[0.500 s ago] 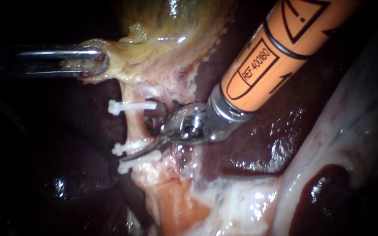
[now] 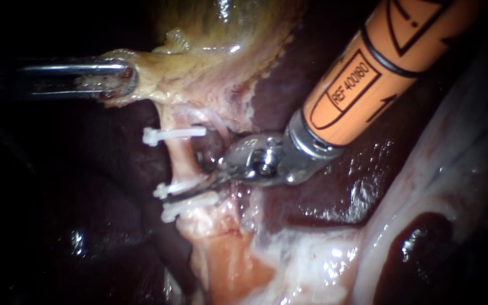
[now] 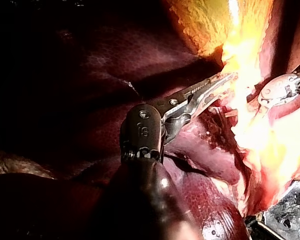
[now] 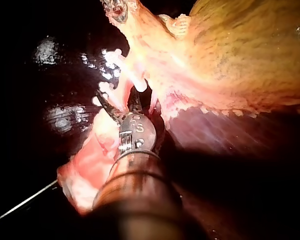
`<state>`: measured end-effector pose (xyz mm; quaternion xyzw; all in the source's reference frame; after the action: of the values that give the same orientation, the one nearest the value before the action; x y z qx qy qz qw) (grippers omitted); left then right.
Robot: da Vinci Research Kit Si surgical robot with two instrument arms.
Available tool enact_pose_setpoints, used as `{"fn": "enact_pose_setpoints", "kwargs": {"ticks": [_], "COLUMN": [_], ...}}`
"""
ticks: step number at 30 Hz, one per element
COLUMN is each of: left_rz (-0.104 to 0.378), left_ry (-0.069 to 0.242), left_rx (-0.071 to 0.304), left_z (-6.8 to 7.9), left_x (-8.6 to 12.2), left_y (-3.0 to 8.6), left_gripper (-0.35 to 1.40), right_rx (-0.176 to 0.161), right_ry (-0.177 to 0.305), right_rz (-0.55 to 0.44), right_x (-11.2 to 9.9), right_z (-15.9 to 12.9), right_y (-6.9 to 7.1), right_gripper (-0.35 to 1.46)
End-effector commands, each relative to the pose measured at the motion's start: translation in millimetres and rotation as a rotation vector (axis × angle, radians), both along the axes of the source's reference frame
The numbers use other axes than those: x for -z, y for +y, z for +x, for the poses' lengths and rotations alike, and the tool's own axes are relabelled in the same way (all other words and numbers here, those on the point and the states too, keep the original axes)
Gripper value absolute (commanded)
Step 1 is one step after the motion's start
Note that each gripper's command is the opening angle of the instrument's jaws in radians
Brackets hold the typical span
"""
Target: Go to the cutting position left tube
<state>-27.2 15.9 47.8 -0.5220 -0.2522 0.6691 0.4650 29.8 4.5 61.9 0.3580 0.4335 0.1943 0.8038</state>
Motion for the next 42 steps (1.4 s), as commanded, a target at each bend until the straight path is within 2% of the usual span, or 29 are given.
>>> {"fn": "enact_pose_setpoints", "kwargs": {"ticks": [1, 3, 9, 13, 15, 20, 27, 30, 35, 42], "left_rz": [0.0, 0.0, 0.0, 0.0, 0.0, 0.0, 0.0, 0.0, 0.0, 0.0], "left_ry": [-0.001, -0.002, -0.002, -0.002, -0.002, -0.001, -0.001, -0.001, -0.003, -0.002], "left_rx": [-0.001, -0.001, -0.001, -0.001, -0.001, -0.001, 0.0, 0.0, -0.003, -0.002], "left_z": [0.0, 0.1, 0.1, 0.1, 0.0, 0.0, -0.1, -0.1, -0.1, 0.2], "left_x": [0.0, 0.0, 0.0, 0.0, 0.0, 0.0, 0.0, 0.0, -0.2, -0.7], "left_y": [0.0, 0.0, 0.0, 0.0, 0.0, 0.0, 0.0, 0.0, 0.1, 0.4], "left_gripper": [-0.35, -0.35, -0.35, -0.35, -0.35, -0.35, -0.35, -0.35, -0.35, -0.35], "right_rx": [-0.003, -0.015, -0.028, -0.019, 0.004, 0.006, -0.015, -0.029, -0.04, -0.015], "right_ry": [0.014, 0.038, 0.068, 0.079, 0.103, 0.126, 0.162, 0.194, 0.232, 0.31], "right_rz": [0.008, 0.018, 0.035, 0.05, 0.075, 0.097, 0.112, 0.122, 0.153, 0.201], "right_x": [0.2, 0.6, 1.1, 0.9, 0.6, 0.0, -0.4, -0.2, 0.5, 3.5], "right_z": [-0.3, -0.7, -1.2, -0.5, 0.1, 1.6, 3.1, 3.3, 3.5, 3.8], "right_y": [0.2, 0.8, 1.6, 1.5, 1.4, 0.8, 0.3, 0.3, 0.4, -0.2], "right_gripper": [1.41, 1.41, 1.43, 1.43, 1.43, 1.43, 1.43, 1.43, 1.43, 1.43]}}
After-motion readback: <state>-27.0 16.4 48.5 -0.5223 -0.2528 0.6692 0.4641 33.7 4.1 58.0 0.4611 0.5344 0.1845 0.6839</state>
